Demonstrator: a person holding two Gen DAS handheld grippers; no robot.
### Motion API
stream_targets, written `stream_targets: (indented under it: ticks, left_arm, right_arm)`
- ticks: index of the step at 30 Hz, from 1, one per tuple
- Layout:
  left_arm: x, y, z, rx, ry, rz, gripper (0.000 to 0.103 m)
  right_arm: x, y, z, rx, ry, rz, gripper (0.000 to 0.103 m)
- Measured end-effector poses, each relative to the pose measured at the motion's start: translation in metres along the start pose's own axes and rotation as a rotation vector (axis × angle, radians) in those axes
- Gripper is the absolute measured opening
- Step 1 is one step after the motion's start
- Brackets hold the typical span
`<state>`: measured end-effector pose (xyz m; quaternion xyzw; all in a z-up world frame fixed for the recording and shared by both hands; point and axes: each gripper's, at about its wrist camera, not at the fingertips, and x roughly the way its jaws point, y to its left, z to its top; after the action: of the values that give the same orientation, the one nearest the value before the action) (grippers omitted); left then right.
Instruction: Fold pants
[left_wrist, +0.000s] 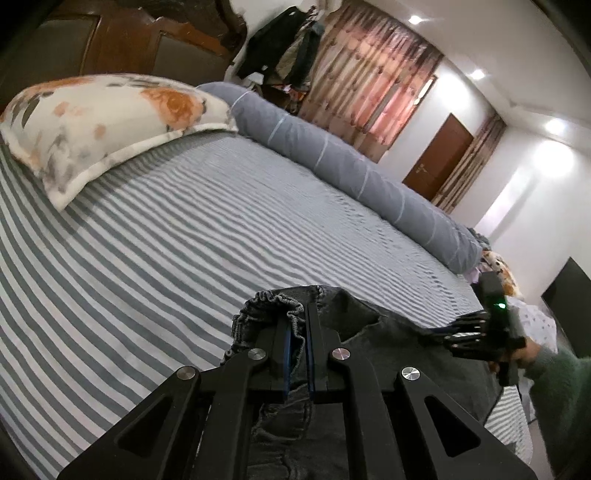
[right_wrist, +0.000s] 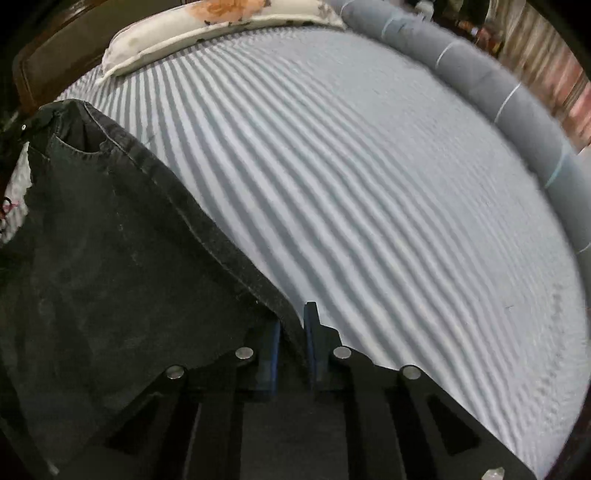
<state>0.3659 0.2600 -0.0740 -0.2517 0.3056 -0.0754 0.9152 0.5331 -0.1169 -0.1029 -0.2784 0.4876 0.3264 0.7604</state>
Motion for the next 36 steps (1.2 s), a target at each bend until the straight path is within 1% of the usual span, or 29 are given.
stream_targets:
  ticks: [3,5,6,8,9,10,11,12,13,15,16,18,20,21,22,24,28,30,32,36]
  left_arm:
    - [0.019,0.012,0.001,-0.024,0.035,0.052,0.006]
    - [0.028,0.014,-0.002,-0.011,0.047,0.09,0.006]
    - [0.032,0.015,-0.003,-0.007,0.057,0.099,0.006]
    - [0.038,0.018,-0.006,0.006,0.07,0.119,0.006]
    - [0.039,0.019,-0.007,0.002,0.074,0.118,0.006]
    - [0.039,0.022,-0.008,-0.013,0.072,0.108,0.006]
    - [0.038,0.024,-0.008,-0.022,0.065,0.097,0.006]
    - [0.035,0.024,-0.009,-0.03,0.06,0.089,0.006]
    - [0.032,0.024,-0.009,-0.037,0.053,0.078,0.006]
    - [0.022,0.02,-0.008,-0.03,0.028,0.055,0.006]
    - [0.017,0.016,-0.008,-0.023,0.018,0.049,0.006]
    - [0.008,0.01,-0.006,-0.009,-0.003,0.028,0.006]
    - [0.003,0.006,-0.006,0.002,-0.018,0.02,0.006]
    - [0.005,0.005,-0.006,0.009,-0.016,0.03,0.006]
    - [0.008,0.005,-0.006,0.016,-0.012,0.051,0.006]
    - [0.017,0.006,-0.006,0.017,-0.001,0.092,0.006]
    - [0.021,0.009,-0.003,0.0,0.014,0.121,0.006]
    - [0.016,0.005,0.0,0.007,0.013,0.121,0.006]
    - [0.002,-0.001,0.003,0.029,0.001,0.107,0.006]
    - [-0.029,-0.014,0.005,0.065,-0.009,0.065,0.006]
  right_arm:
    - [0.01,-0.007,0.004,0.045,0.041,-0.027,0.009]
    - [0.016,-0.011,0.003,0.065,0.055,-0.007,0.009]
    - [0.021,-0.009,0.006,0.066,0.066,0.002,0.009]
    - [0.029,-0.012,0.001,0.058,0.105,0.039,0.009]
    - [0.03,-0.014,0.001,0.053,0.098,0.041,0.011]
    - [0.033,-0.012,0.003,0.049,0.099,0.056,0.018]
    - [0.034,-0.015,0.001,0.049,0.105,0.07,0.021]
    - [0.034,-0.021,0.0,0.057,0.105,0.087,0.028]
    - [0.034,-0.029,-0.003,0.073,0.104,0.112,0.031]
    - [0.035,-0.038,-0.005,0.111,0.104,0.159,0.033]
    - [0.034,-0.039,-0.006,0.11,0.103,0.17,0.034]
    - [0.034,-0.037,-0.008,0.072,0.104,0.165,0.034]
    - [0.032,-0.037,-0.011,0.062,0.094,0.162,0.03]
    - [0.032,-0.035,-0.013,0.062,0.095,0.156,0.018]
    - [0.031,-0.033,-0.014,0.053,0.089,0.143,0.01]
    - [0.024,-0.02,-0.017,0.034,0.074,0.096,0.007]
    - [0.003,-0.01,-0.019,0.048,0.017,-0.015,0.005]
    - [-0.02,0.0,-0.021,0.051,-0.016,-0.088,0.005]
    - [-0.041,0.014,-0.023,0.06,-0.041,-0.132,0.005]
    - [-0.098,0.046,-0.039,0.109,-0.108,-0.214,0.005]
